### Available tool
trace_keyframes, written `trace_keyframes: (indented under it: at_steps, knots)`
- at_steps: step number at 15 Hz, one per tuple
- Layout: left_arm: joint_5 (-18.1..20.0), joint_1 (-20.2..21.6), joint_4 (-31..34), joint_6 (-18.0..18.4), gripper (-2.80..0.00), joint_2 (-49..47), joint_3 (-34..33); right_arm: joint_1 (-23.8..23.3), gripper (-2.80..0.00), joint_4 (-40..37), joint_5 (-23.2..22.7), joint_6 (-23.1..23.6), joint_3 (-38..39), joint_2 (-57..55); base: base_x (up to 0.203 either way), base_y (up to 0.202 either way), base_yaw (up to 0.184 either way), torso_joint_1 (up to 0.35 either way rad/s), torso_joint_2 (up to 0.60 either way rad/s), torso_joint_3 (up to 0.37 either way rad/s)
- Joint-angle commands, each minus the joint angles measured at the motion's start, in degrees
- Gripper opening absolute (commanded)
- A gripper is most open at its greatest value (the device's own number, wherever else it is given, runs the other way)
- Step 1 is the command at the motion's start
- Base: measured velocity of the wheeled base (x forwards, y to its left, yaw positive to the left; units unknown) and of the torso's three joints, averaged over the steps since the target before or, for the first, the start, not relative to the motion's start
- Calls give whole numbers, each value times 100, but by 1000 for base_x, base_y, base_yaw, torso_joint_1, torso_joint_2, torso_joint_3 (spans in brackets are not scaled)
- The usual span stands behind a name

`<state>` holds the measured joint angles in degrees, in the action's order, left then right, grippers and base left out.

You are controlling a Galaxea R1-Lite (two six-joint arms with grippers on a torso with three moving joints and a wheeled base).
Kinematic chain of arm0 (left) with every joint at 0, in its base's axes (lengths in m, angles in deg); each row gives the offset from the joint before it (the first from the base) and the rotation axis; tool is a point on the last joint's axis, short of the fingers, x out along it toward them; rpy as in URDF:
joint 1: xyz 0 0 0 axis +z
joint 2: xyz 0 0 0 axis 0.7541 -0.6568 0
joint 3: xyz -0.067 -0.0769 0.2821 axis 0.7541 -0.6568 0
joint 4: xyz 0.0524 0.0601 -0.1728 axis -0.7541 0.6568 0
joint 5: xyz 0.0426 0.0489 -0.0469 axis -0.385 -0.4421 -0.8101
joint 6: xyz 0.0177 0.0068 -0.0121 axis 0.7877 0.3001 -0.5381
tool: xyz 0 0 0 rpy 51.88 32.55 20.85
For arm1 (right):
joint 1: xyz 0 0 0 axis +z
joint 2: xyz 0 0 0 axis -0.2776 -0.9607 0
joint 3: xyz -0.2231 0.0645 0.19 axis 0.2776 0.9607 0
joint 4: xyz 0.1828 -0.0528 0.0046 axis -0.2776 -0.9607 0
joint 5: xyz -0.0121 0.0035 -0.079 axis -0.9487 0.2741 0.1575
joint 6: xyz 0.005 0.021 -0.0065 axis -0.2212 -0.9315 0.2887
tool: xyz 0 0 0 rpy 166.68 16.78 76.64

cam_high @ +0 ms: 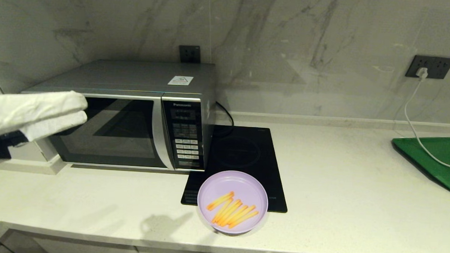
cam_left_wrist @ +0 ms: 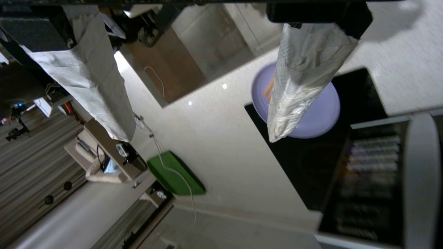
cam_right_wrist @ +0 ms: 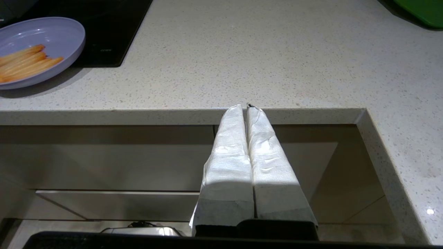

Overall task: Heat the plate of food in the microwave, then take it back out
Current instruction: Open the microwave oven

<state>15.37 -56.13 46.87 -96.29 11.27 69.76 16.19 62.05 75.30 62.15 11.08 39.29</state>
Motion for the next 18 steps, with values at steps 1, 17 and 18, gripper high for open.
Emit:
trace_keyframes:
  at_steps: [1, 17, 18]
  knots:
    - [2406, 1621, -405, 24, 0, -870, 183, 1, -280, -9, 6, -4, -1, 0, 0, 0, 0, 0, 0, 0]
    - [4891, 2316, -4787, 1298, 0, -5554, 48, 1, -280, -9, 3, -4, -1, 0, 0, 0, 0, 0, 0, 0]
    - [4891, 2246, -4876, 1282, 0, -5635, 61, 1, -280, -9, 2, -4, -1, 0, 0, 0, 0, 0, 0, 0]
